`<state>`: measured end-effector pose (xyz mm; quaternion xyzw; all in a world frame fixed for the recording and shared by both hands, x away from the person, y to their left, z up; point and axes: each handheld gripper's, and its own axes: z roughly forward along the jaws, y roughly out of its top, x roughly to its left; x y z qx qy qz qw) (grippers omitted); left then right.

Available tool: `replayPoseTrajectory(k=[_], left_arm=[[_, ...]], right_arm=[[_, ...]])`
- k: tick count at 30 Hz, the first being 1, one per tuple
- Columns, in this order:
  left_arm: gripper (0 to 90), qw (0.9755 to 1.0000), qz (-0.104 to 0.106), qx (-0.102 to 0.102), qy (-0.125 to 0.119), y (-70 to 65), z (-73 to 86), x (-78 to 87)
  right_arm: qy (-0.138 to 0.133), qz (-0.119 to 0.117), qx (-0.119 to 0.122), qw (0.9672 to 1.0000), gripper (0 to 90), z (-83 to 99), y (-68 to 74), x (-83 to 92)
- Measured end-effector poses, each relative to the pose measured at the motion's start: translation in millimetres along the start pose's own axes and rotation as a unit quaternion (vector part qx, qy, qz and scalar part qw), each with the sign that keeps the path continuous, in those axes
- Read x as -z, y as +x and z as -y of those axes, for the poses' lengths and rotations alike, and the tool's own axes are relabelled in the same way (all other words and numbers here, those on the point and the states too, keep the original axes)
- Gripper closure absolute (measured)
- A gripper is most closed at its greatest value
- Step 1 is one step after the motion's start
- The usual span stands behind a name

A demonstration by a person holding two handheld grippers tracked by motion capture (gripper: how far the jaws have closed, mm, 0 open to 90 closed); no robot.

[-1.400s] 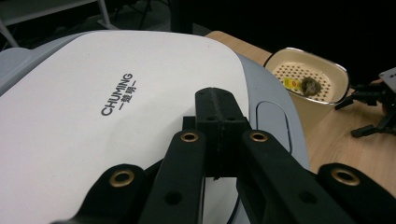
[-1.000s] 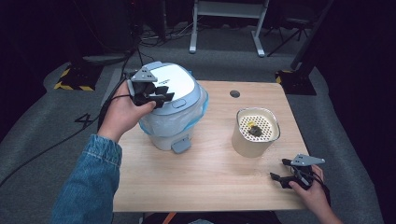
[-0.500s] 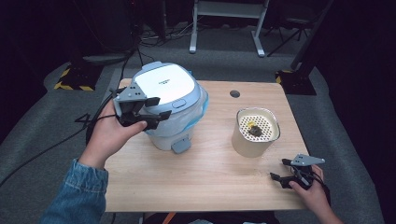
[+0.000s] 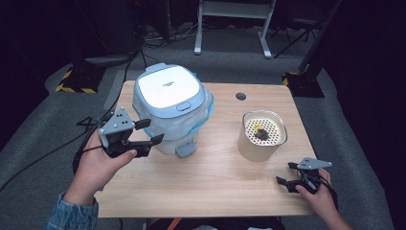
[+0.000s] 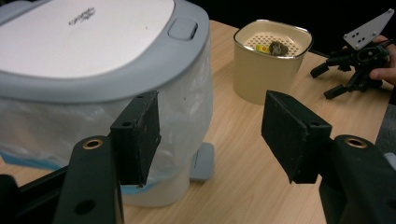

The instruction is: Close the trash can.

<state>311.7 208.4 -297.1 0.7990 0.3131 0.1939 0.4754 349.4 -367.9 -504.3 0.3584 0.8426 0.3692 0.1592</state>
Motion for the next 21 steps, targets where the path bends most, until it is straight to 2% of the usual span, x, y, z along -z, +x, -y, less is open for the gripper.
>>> replayPoseTrajectory(k=[4, 10, 15, 18, 21], left_arm=[[38.0, 0.9998, -0.013, 0.015, -0.005, 1.7, 18.1, 3.9], [38.0, 0.9990, -0.010, 0.042, -0.007, 5.2, 47.2, 2.0], [37.8, 0.9982, -0.027, 0.052, 0.011, 7.7, 72.4, -5.7], [37.7, 0.9974, -0.028, 0.062, 0.023, 10.1, 88.6, -12.9], [37.6, 0.9965, -0.040, 0.062, 0.038, 13.6, 101.9, -19.4]], right_arm=[[0.000, -0.001, 0.000, 1.0000, 14.7, -0.5, 0.1, -0.7], [0.000, -0.001, 0.000, 1.0000, 14.7, -0.8, 0.1, -0.9], [0.000, -0.001, 0.000, 1.0000, 14.6, -0.8, 0.1, -0.9], [0.000, -0.001, 0.000, 1.0000, 14.6, -0.8, 0.1, -1.0], [0.000, -0.001, 0.000, 1.0000, 14.7, -0.8, 0.1, -0.9]])
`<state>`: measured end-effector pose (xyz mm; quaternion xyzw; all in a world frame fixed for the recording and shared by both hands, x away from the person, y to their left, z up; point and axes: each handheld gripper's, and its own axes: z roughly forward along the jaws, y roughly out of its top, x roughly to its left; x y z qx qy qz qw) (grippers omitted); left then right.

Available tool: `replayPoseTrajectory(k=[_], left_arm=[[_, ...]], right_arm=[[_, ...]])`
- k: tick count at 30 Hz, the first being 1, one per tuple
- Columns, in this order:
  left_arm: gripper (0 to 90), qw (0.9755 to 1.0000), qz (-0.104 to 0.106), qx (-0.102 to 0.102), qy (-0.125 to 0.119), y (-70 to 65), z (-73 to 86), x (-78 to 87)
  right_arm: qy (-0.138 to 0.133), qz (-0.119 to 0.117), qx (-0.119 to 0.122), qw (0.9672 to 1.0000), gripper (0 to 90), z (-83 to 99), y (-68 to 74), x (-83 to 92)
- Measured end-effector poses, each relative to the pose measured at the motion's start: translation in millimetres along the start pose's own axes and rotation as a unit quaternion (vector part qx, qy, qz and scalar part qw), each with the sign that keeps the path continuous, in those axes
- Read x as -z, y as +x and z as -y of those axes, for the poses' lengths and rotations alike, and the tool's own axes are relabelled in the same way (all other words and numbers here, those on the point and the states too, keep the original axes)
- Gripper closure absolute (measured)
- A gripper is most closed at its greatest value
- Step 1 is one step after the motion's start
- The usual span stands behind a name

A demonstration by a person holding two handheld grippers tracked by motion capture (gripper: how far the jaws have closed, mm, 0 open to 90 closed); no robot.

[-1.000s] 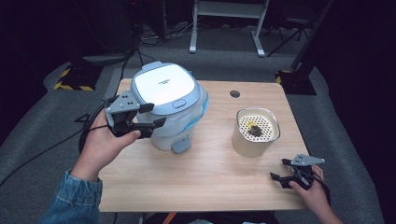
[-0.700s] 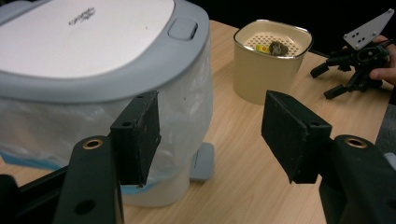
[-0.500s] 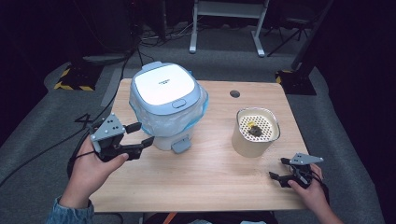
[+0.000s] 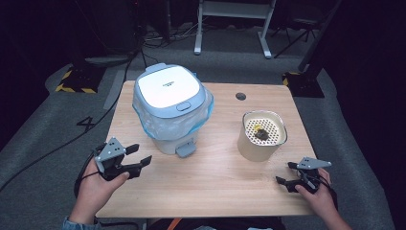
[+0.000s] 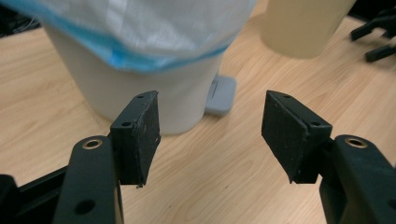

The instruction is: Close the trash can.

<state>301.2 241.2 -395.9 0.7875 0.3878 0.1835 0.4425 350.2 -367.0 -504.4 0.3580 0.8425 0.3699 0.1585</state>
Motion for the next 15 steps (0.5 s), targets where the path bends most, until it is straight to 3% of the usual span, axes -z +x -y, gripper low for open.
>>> replayPoseTrajectory(k=[4, 10, 15], left_arm=[[37.4, 0.9995, -0.018, 0.002, 0.026, 6.8, 16.0, -9.8], [37.2, 0.9984, -0.020, 0.024, 0.048, 11.9, 40.1, -24.4], [36.4, 0.9943, -0.032, 0.020, 0.100, 14.3, 57.4, -36.1]], right_arm=[[0.000, 0.000, 0.000, 1.0000, 14.6, 0.0, 0.0, 0.0], [0.000, 0.000, 0.000, 1.0000, 14.6, 0.0, 0.0, 0.0], [0.000, 0.000, 0.000, 1.0000, 14.6, 0.0, 0.0, 0.0]])
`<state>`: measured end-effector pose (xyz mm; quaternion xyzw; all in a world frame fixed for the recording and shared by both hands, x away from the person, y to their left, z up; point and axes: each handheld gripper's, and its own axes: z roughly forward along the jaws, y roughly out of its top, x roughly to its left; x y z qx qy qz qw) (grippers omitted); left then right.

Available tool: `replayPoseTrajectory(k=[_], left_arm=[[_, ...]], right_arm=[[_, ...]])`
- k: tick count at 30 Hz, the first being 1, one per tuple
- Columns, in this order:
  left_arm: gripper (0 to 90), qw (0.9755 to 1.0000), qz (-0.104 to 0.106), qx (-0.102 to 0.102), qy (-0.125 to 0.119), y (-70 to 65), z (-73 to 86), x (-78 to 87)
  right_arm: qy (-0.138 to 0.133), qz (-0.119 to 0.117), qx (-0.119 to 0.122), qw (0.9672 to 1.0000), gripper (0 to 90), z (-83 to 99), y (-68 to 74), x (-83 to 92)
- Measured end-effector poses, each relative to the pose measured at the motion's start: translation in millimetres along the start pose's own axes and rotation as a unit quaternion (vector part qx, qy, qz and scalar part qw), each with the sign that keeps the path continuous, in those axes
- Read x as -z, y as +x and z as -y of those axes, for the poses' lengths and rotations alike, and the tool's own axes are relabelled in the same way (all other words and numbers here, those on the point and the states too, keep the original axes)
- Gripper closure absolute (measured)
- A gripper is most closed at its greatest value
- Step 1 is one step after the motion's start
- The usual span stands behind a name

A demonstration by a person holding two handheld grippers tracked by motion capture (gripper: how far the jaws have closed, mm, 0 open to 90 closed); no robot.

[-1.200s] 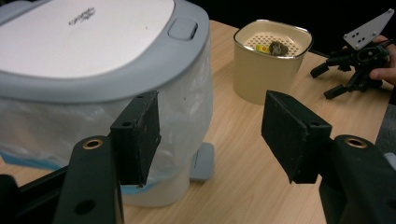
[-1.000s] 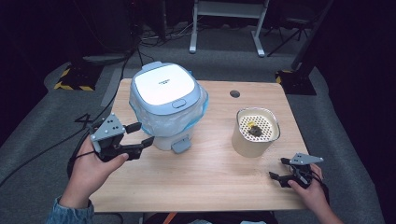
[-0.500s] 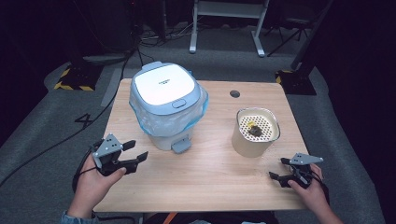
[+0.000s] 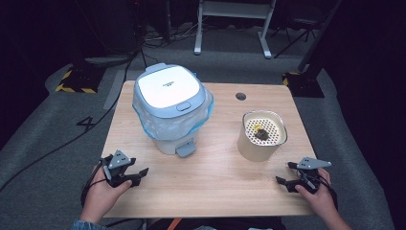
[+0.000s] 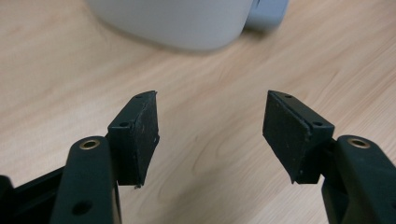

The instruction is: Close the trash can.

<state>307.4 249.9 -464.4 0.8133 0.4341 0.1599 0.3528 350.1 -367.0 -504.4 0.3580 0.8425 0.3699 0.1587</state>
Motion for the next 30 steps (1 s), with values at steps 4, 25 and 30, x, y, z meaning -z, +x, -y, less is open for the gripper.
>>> replayPoseTrajectory(k=[4, 25, 30], left_arm=[[35.8, 0.9998, 0.005, 0.012, 0.015, 0.3, 9.8, -8.9], [13.3, 0.9995, -0.025, 0.005, 0.018, -0.6, 27.6, -30.1], [13.3, 0.9995, -0.024, 0.006, 0.017, -0.8, 27.6, -30.1]], right_arm=[[0.000, 0.000, 0.000, 1.0000, 14.6, 0.0, 0.0, 0.0], [0.000, 0.000, 0.000, 1.0000, 14.6, 0.0, 0.0, 0.0], [0.000, 0.000, 0.000, 1.0000, 14.6, 0.0, 0.0, 0.0]])
